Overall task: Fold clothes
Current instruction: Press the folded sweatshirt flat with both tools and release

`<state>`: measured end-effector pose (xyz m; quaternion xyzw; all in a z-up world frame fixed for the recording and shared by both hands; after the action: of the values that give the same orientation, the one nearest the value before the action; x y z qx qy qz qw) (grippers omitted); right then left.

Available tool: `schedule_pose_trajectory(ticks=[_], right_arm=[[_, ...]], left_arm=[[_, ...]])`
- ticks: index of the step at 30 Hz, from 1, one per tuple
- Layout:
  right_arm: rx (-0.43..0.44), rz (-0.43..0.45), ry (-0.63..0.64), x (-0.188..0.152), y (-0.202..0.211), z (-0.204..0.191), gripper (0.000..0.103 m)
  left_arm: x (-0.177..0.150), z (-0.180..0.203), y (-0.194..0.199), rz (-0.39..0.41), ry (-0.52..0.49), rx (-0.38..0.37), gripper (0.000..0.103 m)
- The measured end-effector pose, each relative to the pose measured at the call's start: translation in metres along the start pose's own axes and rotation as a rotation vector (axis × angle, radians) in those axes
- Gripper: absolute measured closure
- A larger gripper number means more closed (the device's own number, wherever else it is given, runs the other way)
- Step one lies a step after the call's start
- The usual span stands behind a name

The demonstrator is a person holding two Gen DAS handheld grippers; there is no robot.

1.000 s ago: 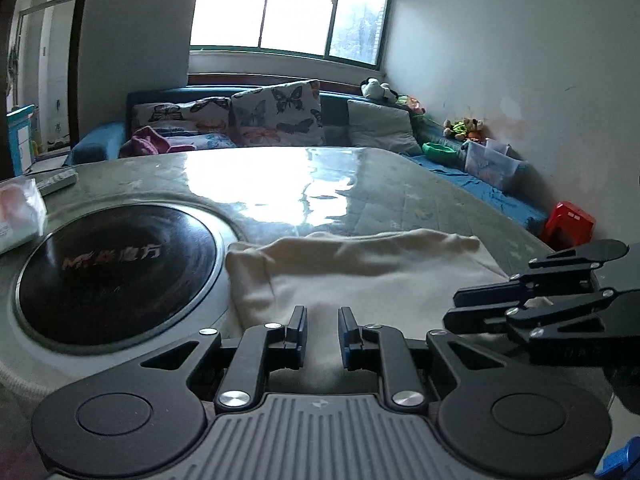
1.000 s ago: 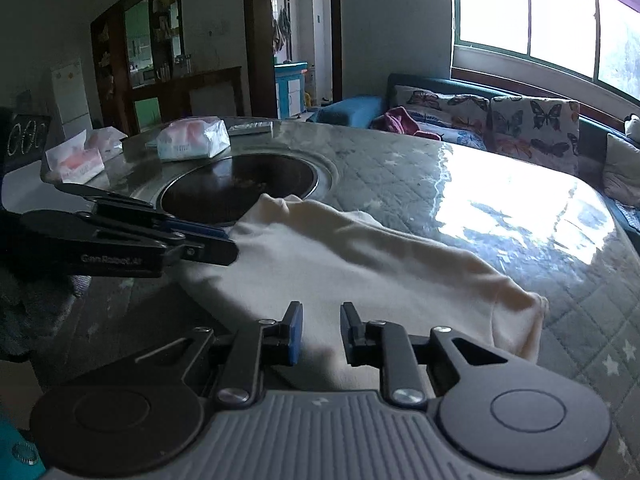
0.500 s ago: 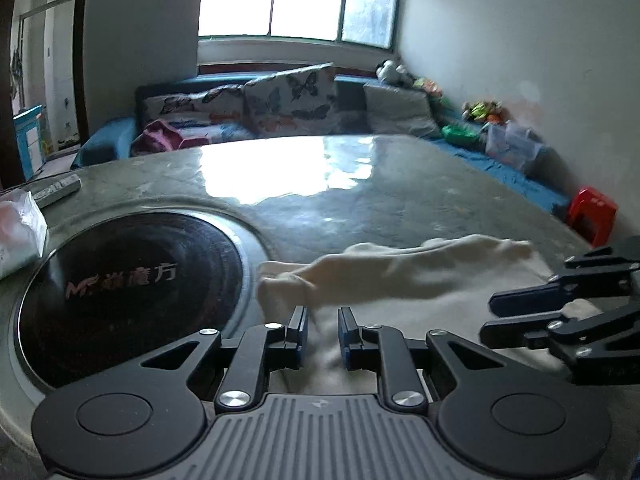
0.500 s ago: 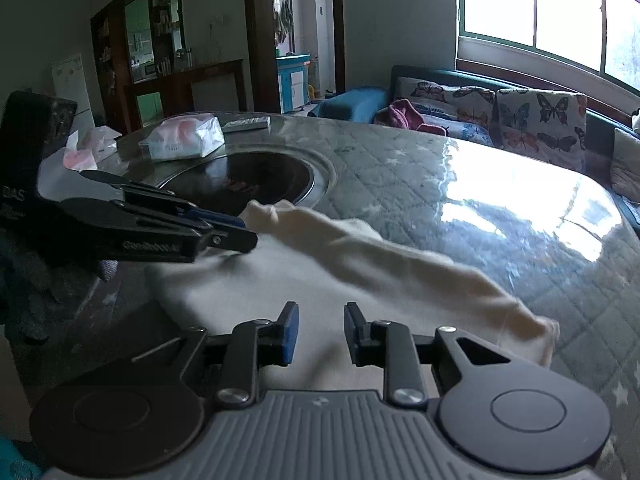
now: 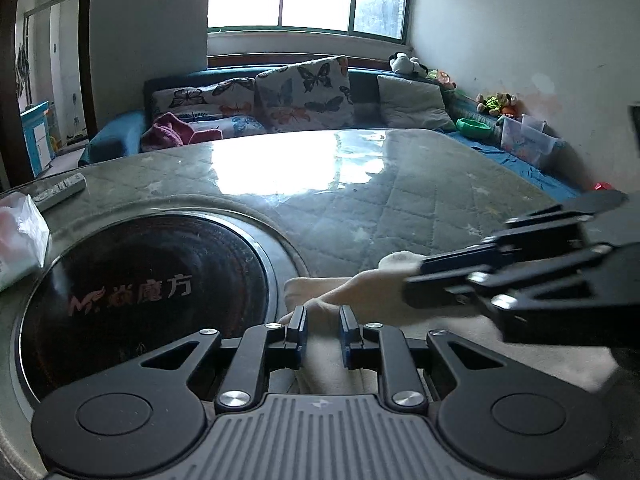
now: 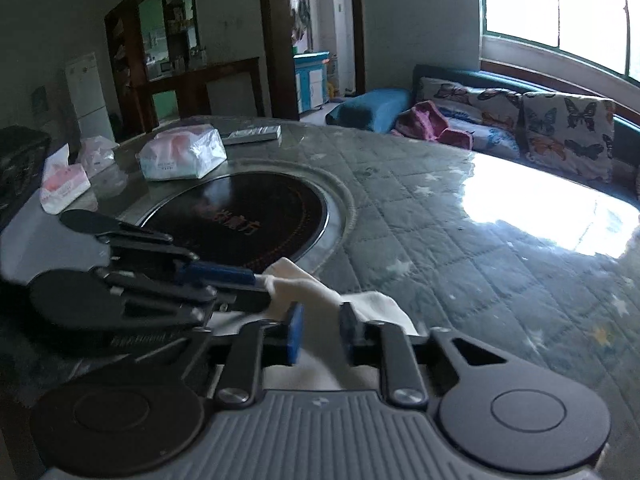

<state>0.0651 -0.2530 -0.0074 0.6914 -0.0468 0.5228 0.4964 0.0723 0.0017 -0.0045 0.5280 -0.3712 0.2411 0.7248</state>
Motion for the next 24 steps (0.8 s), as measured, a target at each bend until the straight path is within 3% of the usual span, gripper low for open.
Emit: schedule_pose_trajectory(ticks=[5,16,19,24], right_arm=[[-0.021,-0.011,0.037,0.005,-0.024,-0.007,0.091],[-0.016,-0.02,0.056,0.011,-0.031,-0.01,0.09],[-0.016,0.011,0.008,0.015,-0.015,-0.001,0.09],[-0.09,0.033,-0.026,0.003,0.017,0.024,0.088]], left_arm=[[-0.001,-0.001,0.0,0.001,0.0,-0.003,0.083],[0.001,-0.003,-0.001,0.001,0.008,0.0,0.082],[0.001,-0.003,-0.001,-0.001,0.004,0.0,0.081],[0.0,-0.002,-0.001,0.0,-0.004,0.007,0.079]])
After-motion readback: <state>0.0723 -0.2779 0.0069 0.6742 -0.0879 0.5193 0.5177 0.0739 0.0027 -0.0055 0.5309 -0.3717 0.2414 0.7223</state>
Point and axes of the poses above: each gripper's, at about its wrist camera, not at the fingertips, and y roughly against the way its jaws point, z to its right, x to its top, the point moved 4 cm from there along -y, roughly the way its jaws point, and after that the axes turned 10 degrees about -x, right-handed, at the moved point
